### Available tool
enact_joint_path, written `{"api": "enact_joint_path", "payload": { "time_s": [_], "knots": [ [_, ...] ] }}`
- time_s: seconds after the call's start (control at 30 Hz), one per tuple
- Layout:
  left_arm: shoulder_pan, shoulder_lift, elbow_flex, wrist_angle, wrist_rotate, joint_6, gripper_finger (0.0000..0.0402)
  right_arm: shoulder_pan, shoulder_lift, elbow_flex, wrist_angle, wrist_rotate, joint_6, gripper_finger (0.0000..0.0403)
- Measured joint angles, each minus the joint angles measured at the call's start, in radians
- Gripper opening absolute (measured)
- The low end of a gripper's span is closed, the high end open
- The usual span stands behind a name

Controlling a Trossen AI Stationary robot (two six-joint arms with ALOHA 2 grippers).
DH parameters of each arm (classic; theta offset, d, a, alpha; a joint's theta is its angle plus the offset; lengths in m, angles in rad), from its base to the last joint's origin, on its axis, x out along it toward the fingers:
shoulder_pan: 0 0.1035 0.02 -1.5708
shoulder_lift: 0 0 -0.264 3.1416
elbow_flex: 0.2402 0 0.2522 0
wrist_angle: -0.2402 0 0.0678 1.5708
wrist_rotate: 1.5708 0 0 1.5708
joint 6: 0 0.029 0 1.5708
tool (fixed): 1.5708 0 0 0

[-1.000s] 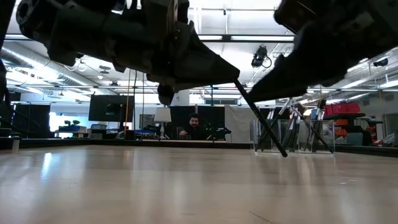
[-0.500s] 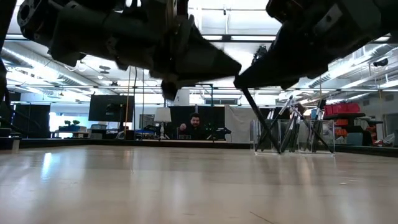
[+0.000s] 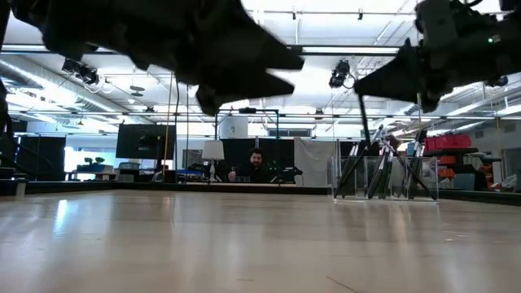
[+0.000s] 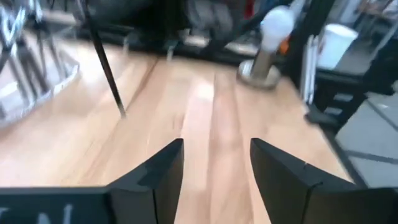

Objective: Put items in baskets/containers
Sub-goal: Put the black eyeshadow brush into the transparent organizer

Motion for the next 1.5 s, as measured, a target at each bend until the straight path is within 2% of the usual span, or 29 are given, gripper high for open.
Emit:
{"api": "enact_joint_path", "payload": {
  "time_s": [0.17,0.33,0.4,0.53,0.67,0.77,0.9,1.17,1.4,1.5],
  "knots": [
    [-0.026,0.010,-0.001,-0.086,-0.090,-0.097,0.0190,-0.079,-0.187,-0.146,0.224,0.162,-0.190,0.0008],
    [-0.044,0.030,-0.001,-0.086,-0.175,-0.104,0.0180,-0.236,-0.292,-0.219,0.323,0.179,-0.290,0.0008],
    [-0.046,0.030,-0.001,-0.083,-0.180,-0.108,0.0179,-0.306,-0.294,-0.227,0.318,0.163,-0.262,0.0008],
    [-0.045,0.030,-0.001,-0.081,-0.190,-0.117,0.0179,-0.433,-0.262,-0.228,0.299,0.007,-0.165,0.0007],
    [-0.045,0.030,-0.001,-0.083,-0.193,-0.121,0.0179,-0.497,-0.217,-0.228,0.290,-0.023,-0.129,0.0008],
    [-0.045,0.030,-0.001,-0.083,-0.193,-0.121,0.0179,-0.499,-0.222,-0.228,0.352,-0.044,-0.201,0.0008],
    [-0.045,0.030,-0.001,-0.083,-0.193,-0.121,0.0179,-0.459,-0.278,-0.227,0.411,-0.177,-0.261,0.0008],
    [-0.042,0.030,-0.001,-0.084,-0.195,-0.122,0.0179,-0.365,-0.338,-0.227,0.086,-0.291,-0.043,0.0006],
    [-0.042,0.030,-0.001,-0.084,-0.196,-0.124,0.0179,-0.334,-0.397,-0.227,-0.112,-0.273,0.002,0.0006],
    [-0.042,0.030,-0.001,-0.084,-0.196,-0.124,0.0179,-0.337,-0.427,-0.227,-0.169,-0.150,-0.026,0.0006]
  ]
}}
